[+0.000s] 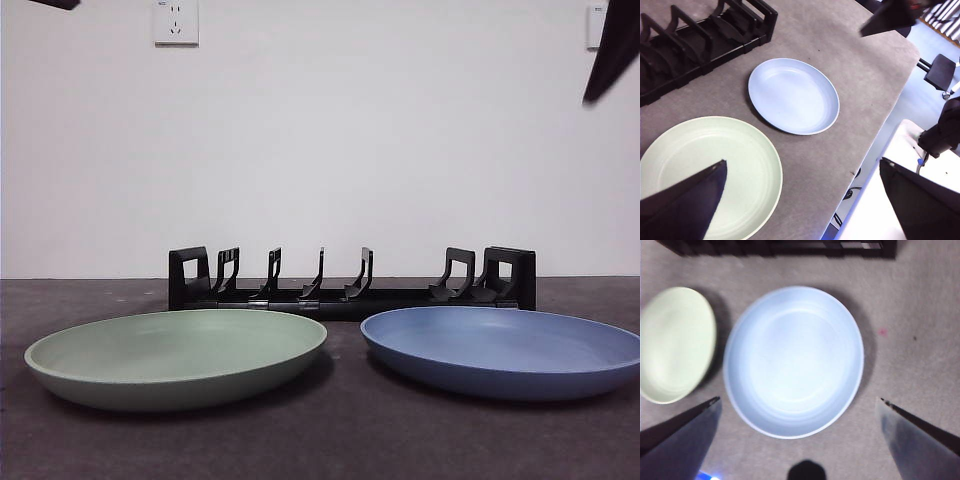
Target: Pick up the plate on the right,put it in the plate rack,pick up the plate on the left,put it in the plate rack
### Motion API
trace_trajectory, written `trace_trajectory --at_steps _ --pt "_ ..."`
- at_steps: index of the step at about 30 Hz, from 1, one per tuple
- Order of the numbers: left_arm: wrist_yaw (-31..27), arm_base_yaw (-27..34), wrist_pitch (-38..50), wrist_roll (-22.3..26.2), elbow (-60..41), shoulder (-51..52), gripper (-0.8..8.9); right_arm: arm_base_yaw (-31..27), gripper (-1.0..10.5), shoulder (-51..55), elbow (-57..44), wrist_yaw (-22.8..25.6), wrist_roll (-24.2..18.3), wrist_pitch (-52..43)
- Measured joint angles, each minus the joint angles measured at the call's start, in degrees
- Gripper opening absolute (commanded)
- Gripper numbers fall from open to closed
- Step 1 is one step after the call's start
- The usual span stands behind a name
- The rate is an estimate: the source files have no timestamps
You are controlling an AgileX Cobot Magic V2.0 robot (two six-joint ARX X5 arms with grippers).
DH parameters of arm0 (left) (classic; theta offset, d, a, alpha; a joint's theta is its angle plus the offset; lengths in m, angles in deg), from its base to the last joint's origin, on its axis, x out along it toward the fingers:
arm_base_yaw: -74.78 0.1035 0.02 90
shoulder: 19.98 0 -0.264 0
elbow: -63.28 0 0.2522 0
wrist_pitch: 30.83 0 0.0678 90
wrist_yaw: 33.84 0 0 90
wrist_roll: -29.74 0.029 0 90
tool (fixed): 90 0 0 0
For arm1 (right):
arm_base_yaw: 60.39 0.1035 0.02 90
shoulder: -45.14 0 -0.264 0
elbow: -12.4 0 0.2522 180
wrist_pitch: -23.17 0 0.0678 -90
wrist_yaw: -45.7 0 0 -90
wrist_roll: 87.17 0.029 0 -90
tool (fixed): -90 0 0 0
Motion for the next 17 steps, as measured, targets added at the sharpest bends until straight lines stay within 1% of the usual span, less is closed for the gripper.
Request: trace_trajectory --at_steps 6,8,14,17 --pt "0.0 -1.3 0.9 0.0 0.0 -0.9 6.87 0.1 5.6 -10.2 0.0 0.3 0.0 -2.6" --pt "0.0 -1.4 1.1 0.0 0.0 -1.0 6.87 0.5 5.6 -13.3 0.0 1.2 0.0 -3.3" --pt "0.0 -1.5 1.1 0.1 0.0 -1.0 6.87 2.1 5.5 -20.0 0.0 2.5 0.0 -5.7" --pt "0.0 -1.5 1.2 0.1 0.0 -1.0 6.87 3.3 4.8 -22.2 0.0 3.1 0.0 -7.3"
